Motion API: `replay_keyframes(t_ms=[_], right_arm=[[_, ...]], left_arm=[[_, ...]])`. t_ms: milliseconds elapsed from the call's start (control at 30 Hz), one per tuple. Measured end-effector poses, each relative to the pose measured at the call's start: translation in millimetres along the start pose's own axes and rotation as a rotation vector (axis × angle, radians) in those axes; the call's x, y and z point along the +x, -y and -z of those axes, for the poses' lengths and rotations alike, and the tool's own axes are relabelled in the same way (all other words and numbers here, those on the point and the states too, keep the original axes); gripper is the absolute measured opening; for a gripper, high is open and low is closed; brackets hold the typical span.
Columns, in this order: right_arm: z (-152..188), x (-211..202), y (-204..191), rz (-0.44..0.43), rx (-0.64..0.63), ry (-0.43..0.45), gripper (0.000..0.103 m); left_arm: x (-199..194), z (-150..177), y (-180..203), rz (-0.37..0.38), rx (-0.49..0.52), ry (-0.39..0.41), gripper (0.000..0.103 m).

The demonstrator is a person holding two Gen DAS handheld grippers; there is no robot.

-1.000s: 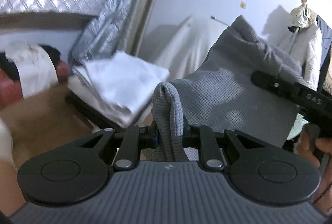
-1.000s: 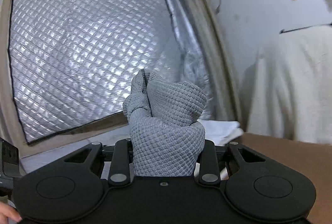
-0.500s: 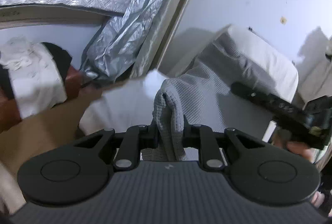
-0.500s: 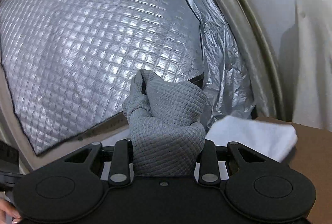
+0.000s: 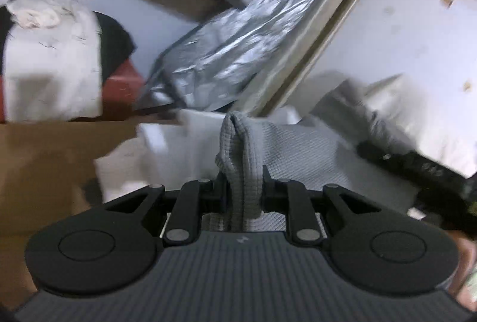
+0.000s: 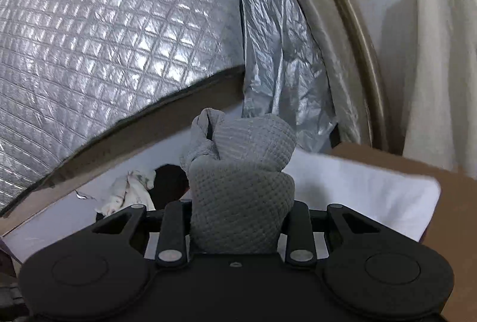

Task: Fold clothes
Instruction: 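Lower the shirt onto the stack and open both grippers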

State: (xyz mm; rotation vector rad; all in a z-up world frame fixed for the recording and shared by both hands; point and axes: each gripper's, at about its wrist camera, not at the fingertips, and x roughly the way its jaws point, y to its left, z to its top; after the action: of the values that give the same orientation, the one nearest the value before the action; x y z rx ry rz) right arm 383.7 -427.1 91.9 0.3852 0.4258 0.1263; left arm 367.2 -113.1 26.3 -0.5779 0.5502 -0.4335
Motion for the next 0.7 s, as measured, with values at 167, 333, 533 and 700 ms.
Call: replay_keyframes(t_ms=[167,333,533,700], right_arm=[[-6.2,9.2,20.4,0.076,-0.007,-0.085,0.045],[2.7,20.5,45.3,0.094,0.074,-0.132,0.057],[-15.1,-13.1,76.0,-0.04,0.36,-0.072,0.068],[-22.4,-87.4,86.6,-0.149,0.366,0.129,0.068]], left_arm=[[32.7,22.6,28.7,-0.193,0.102,-0.024,0.031],[32.9,30.8,59.8,-0.331,0.24,0.0,0.034],[-1.1,19.6,47.2,-0.4,0.118,-0.059,0.056],[-54.0,27.0,52.3,-0.45,0.121,0.134,0.066]])
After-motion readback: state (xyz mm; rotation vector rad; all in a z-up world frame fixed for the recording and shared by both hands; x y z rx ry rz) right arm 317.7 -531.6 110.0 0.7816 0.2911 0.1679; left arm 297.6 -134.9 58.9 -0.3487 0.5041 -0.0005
